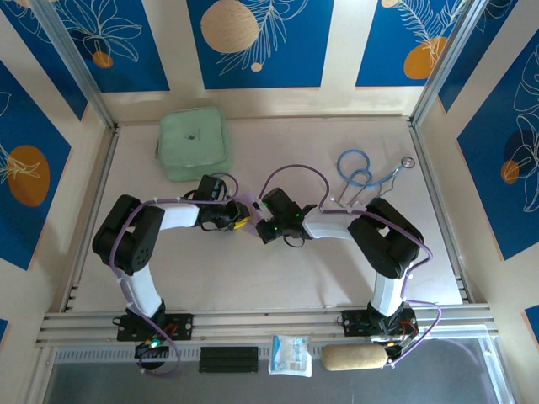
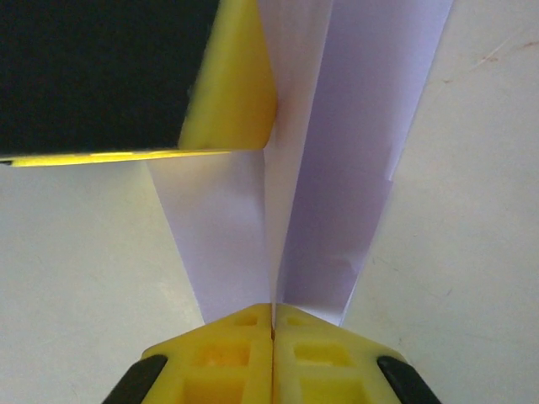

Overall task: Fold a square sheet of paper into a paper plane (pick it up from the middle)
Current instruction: Fourth fold the wing at the center of the table.

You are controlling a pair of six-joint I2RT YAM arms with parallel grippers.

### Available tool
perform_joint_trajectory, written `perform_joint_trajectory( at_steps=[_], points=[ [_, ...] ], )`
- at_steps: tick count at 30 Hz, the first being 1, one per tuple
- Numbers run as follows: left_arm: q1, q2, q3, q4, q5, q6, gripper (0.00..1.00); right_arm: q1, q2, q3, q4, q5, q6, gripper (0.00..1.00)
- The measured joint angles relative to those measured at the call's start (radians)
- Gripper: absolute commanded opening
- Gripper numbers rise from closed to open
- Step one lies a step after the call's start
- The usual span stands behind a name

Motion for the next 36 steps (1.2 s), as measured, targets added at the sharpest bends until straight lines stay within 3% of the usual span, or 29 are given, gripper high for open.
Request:
perform_joint_trajectory(
  at_steps=[17, 36],
  points=[
    [0.0, -0.167, -0.063, 0.003, -0.081, -0.018, 0.27, -0.043, 0.058, 0.05, -0.02, -0.16, 0.002, 0.06],
    [0.0, -0.173, -0.193, 0.243, -0.019, -0.014, 0.17, -0.144, 0.097, 0.062, -0.045, -0.394, 0.065, 0.05]
  ],
)
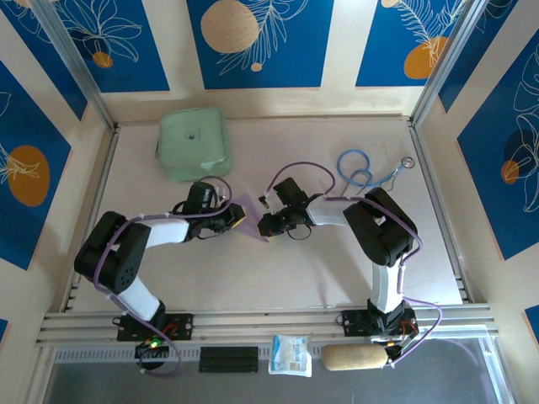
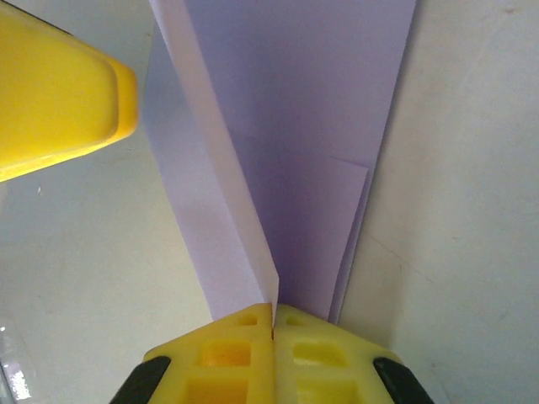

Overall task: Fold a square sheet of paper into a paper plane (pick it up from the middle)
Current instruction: Fourth fold the wing at the center of the table.

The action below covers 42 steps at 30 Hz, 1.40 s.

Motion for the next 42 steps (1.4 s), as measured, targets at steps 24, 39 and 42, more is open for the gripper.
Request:
perform_joint_trajectory(
  at_steps=[24, 39, 42],
  points=[
    [-0.019, 0.162, 0.087, 0.1, 0.085, -0.011, 0.15, -0.019, 0.011, 0.004, 0.0, -0.041, 0.027, 0.1],
    [-0.019, 0.216, 0.13, 0.113, 0.112, -0.011, 0.15, -0.027, 0.012, 0.003, 0.002, -0.056, 0.057, 0.16],
    [-0.019, 0.22, 0.135, 0.116, 0.118, -0.011, 0.15, -0.032, 0.012, 0.002, 0.003, -0.061, 0.068, 0.16]
  ],
)
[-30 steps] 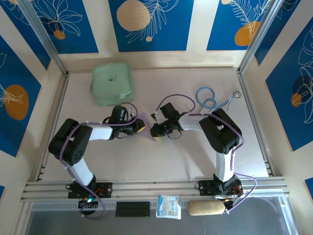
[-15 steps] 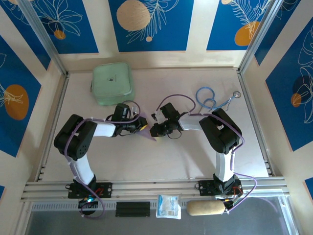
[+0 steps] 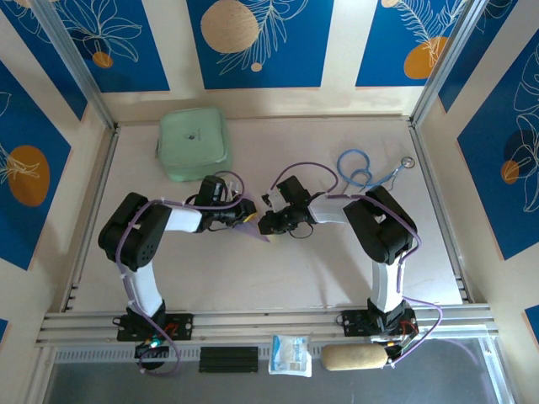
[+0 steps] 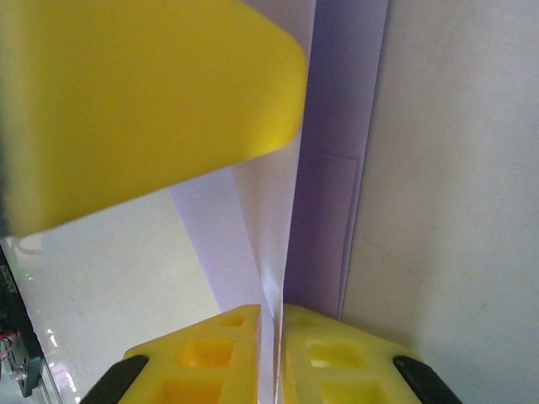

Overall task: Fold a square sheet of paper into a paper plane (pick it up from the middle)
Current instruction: Fourth fold the wing at the center of the table.

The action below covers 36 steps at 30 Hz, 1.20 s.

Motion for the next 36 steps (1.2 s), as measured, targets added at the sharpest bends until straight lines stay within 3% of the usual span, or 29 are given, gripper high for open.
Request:
perform_joint_trajectory(
  at_steps=[11, 22, 36],
  points=[
    [0.0, 0.005, 0.019, 0.002, 0.016, 0.0, 0.17, -0.018, 0.002, -0.021, 0.034, -0.017, 0.037, 0.05],
    [0.001, -0.115, -0.045, 0.029, -0.013, -0.015, 0.17, -0.042, 0.002, -0.051, 0.087, -0.06, 0.067, 0.05],
    [0.0, -0.018, -0.022, 0.01, -0.016, -0.015, 0.13, -0.048, 0.006, -0.051, 0.09, -0.074, 0.074, 0.05]
  ],
)
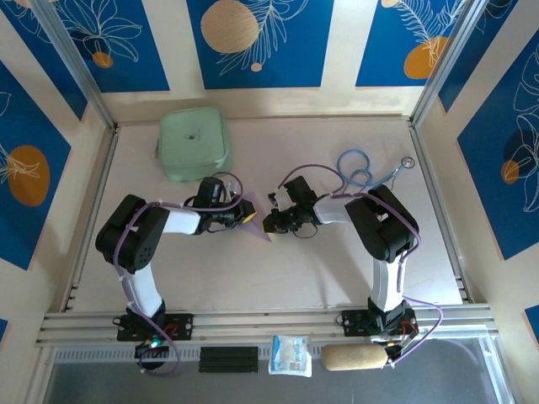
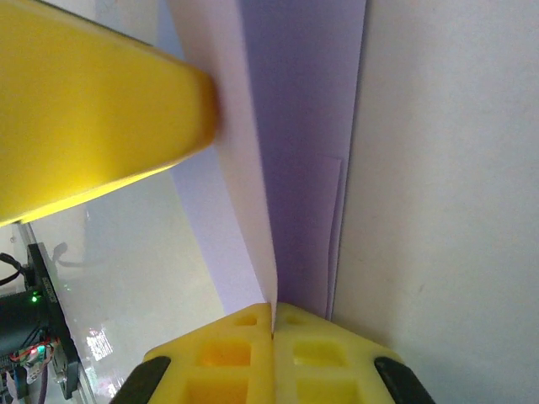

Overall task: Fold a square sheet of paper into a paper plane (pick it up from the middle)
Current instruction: Fourth fold the wing at the center of the table.

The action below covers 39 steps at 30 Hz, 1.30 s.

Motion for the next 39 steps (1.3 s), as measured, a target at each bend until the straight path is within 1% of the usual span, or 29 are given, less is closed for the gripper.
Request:
perform_joint_trajectory(
  at_steps=[5, 15, 19, 27, 39],
  points=[
    [-0.003, 0.018, 0.026, -0.006, 0.003, 0.0, 0.13, -0.002, 0.001, 0.0, 0.001, -0.004, 0.001, 0.06],
    [-0.005, 0.041, 0.048, -0.011, 0.008, 0.001, 0.13, -0.006, 0.002, 0.0, 0.004, -0.016, 0.018, 0.14],
    [-0.005, 0.052, 0.054, -0.011, 0.014, 0.001, 0.13, -0.007, 0.002, 0.0, 0.006, -0.023, 0.023, 0.15],
    [-0.006, 0.059, 0.065, -0.012, 0.026, 0.001, 0.13, -0.013, 0.002, -0.007, 0.013, -0.022, 0.034, 0.07],
    [-0.006, 0.051, 0.068, -0.013, 0.029, 0.021, 0.16, -0.015, 0.002, -0.012, 0.023, -0.021, 0.042, 0.04]
  ],
)
